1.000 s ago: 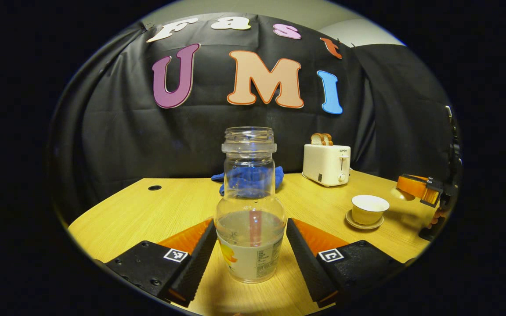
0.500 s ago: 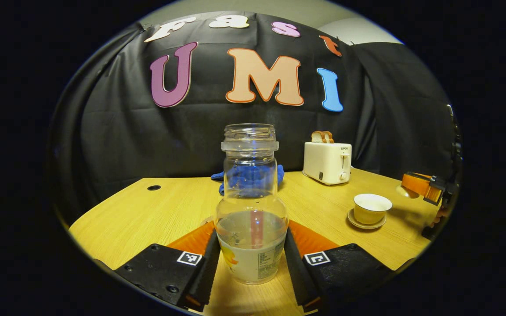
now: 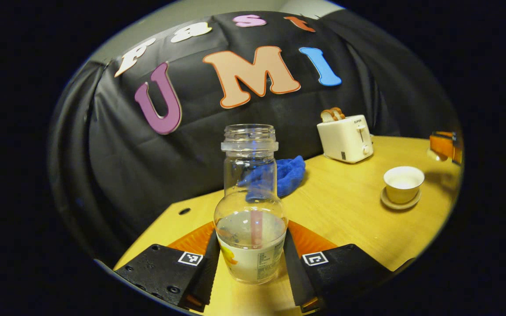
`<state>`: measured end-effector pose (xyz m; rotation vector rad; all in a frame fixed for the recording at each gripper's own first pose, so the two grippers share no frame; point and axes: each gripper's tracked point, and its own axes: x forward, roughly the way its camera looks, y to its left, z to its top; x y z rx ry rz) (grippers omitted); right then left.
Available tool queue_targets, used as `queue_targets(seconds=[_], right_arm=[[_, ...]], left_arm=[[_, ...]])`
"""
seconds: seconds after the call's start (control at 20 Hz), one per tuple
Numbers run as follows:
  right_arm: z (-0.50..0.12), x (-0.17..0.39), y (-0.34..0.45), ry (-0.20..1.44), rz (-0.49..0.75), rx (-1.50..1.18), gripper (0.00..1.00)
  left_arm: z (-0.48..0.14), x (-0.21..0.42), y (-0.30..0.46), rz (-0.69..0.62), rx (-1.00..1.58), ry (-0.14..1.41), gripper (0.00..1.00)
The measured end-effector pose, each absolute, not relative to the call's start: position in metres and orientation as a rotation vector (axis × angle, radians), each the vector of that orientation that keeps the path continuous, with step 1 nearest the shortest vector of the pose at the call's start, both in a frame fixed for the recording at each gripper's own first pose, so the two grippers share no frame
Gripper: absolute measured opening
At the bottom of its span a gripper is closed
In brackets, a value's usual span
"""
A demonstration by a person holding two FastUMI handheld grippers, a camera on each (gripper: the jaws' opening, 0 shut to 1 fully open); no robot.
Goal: Open the teacup lid with one hand, grasp the water bottle and pour water into the teacup with the other hand; after pouring, place the water bottle on the coaster and then close the teacup lid.
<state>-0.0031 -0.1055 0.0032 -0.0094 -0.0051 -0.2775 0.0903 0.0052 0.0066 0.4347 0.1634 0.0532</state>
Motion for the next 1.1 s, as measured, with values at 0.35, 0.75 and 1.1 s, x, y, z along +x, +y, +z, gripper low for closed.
queue_targets(seconds=[0.35,0.75,1.1], right_arm=[[0.004,-0.008,-0.125,-0.007,-0.314,-0.01,0.33],[0.005,-0.013,-0.142,-0.009,-0.354,-0.01,0.32],[0.005,-0.013,-0.143,-0.007,-0.355,-0.01,0.33]], left_arm=[[0.015,0.11,-0.03,0.02,0.792,0.178,0.67],[0.002,0.124,-0.074,-0.055,1.13,0.166,0.67],[-0.001,0.137,-0.094,-0.115,1.346,0.164,0.67]])
